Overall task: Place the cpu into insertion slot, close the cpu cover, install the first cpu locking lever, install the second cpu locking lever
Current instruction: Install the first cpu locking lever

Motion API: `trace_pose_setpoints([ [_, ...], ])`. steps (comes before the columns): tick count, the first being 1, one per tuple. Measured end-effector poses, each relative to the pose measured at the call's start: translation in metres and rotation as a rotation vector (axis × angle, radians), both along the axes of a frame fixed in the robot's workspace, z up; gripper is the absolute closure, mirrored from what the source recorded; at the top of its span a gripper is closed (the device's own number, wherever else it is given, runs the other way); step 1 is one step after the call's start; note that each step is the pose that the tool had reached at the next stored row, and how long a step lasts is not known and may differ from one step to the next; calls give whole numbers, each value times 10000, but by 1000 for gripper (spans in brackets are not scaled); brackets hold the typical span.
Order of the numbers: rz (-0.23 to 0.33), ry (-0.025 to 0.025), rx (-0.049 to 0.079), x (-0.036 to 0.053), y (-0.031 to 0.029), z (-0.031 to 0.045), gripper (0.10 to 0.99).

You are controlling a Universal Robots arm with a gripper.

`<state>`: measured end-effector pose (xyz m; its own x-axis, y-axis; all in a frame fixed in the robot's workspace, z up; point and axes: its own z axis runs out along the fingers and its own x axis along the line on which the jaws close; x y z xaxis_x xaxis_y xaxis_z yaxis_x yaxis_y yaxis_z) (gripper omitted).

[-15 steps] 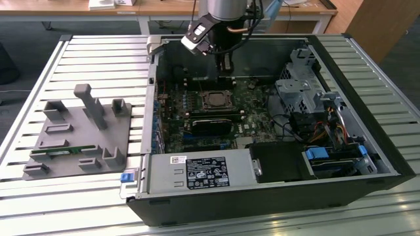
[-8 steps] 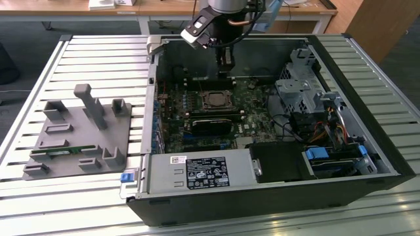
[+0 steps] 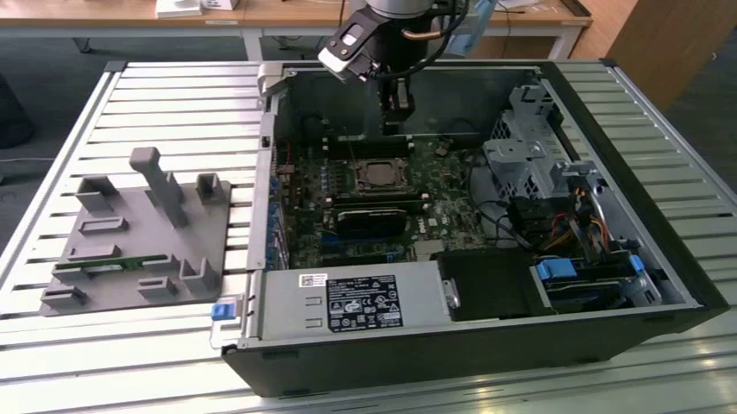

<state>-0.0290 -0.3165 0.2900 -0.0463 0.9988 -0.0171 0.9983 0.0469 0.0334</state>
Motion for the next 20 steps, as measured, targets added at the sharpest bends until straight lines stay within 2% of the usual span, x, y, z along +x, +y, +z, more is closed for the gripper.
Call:
trace_pose_setpoints([
  [7, 1261, -1, 0, 1, 0, -1, 980],
  [12, 1820, -1, 0, 1, 0, -1, 980],
  [20, 3179, -1, 1, 0, 0, -2, 980],
])
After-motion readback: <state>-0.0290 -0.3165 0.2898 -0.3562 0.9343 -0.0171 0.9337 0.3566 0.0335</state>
